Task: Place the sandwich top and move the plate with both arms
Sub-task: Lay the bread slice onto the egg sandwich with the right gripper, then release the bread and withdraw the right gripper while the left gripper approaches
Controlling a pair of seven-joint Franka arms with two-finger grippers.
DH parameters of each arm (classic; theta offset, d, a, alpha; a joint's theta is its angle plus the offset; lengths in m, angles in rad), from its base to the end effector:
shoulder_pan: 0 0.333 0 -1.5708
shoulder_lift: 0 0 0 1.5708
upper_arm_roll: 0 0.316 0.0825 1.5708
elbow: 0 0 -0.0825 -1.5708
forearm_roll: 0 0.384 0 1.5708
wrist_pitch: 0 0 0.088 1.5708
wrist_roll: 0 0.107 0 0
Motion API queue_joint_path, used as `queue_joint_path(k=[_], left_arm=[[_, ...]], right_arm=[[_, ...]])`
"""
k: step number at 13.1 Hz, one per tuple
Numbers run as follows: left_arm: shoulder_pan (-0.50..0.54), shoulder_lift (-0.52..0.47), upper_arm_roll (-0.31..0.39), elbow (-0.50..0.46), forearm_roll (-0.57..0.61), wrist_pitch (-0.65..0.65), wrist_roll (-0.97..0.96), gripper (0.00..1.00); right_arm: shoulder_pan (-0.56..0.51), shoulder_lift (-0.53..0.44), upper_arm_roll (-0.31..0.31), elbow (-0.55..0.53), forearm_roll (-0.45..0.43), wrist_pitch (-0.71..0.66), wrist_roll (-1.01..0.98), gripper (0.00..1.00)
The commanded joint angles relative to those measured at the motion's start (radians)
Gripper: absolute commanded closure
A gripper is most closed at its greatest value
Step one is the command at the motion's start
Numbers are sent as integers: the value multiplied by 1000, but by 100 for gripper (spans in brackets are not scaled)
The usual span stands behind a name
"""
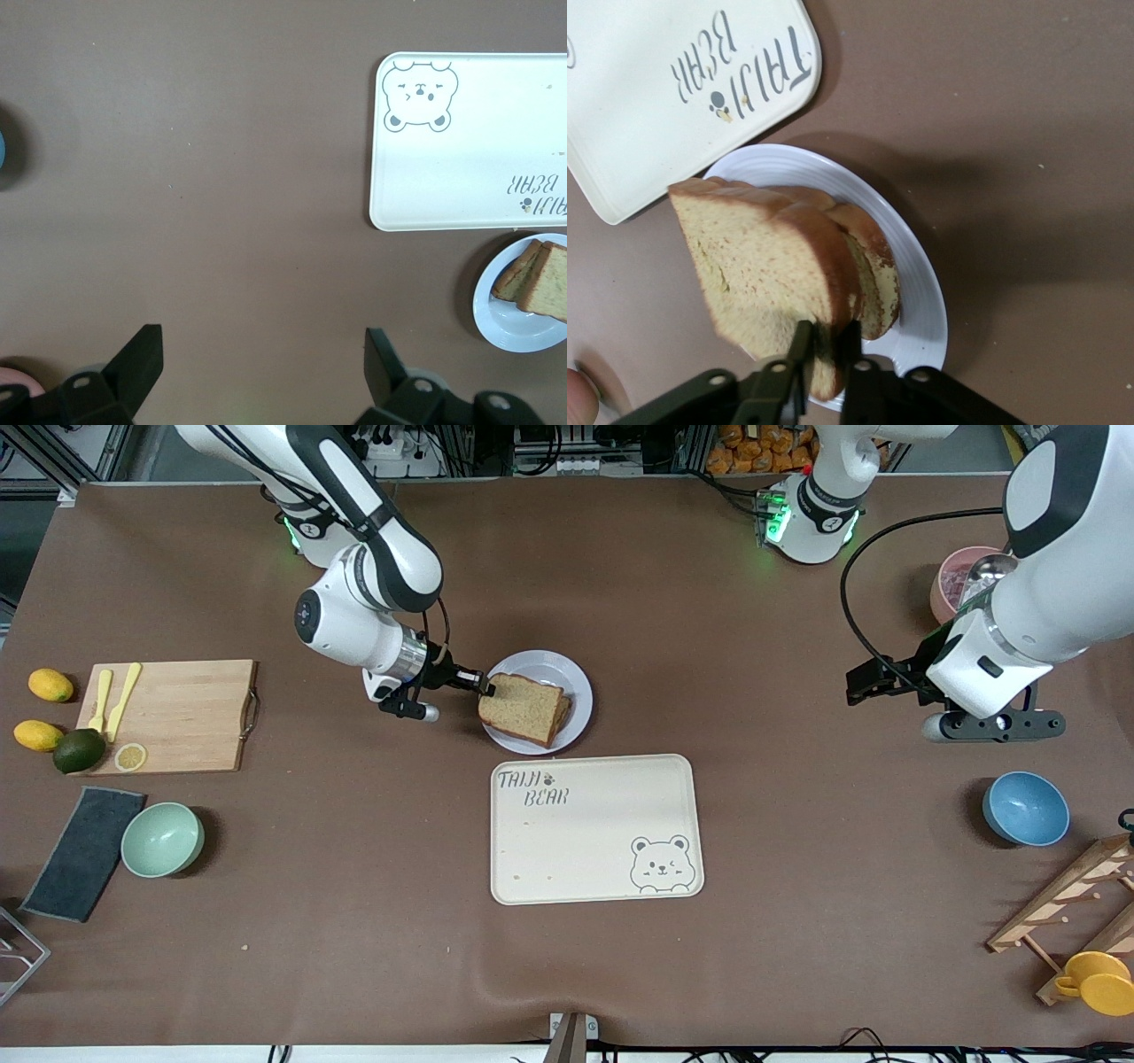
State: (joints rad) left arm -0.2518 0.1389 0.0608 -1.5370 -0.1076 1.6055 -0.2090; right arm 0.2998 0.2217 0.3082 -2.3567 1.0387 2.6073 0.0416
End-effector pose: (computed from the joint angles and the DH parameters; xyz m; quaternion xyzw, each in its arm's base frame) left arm 0.5828 -0.1264 0.5640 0.9981 0.0126 -0.0441 0.0415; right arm 0.4257 0.2774 0.2366 -0.9420 0.1690 0.0888 0.2759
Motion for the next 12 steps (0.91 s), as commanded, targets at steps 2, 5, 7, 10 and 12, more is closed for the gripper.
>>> queue_joint_path(k=[2,5,7,10,12], left_arm=[[-1,4,2,6,-14,4,-12,0],[3,2,1,3,-15,4,-10,0],[5,2,1,3,-20,4,-10,0],[14,-18,1,-3,-40,-7,-22,0],[45,-53,5,-49,-72,-12,-56,0]], right_arm=[[-5,-1,9,-4,18,5,84,0],[-22,-22,3,2,18,-1,86,0],[-71,-42,3,2,17,-10,72,0],[-129,-70,0,7,0,-39,31,0],[-180,-77,-1,10,-38,-56,-31,0]])
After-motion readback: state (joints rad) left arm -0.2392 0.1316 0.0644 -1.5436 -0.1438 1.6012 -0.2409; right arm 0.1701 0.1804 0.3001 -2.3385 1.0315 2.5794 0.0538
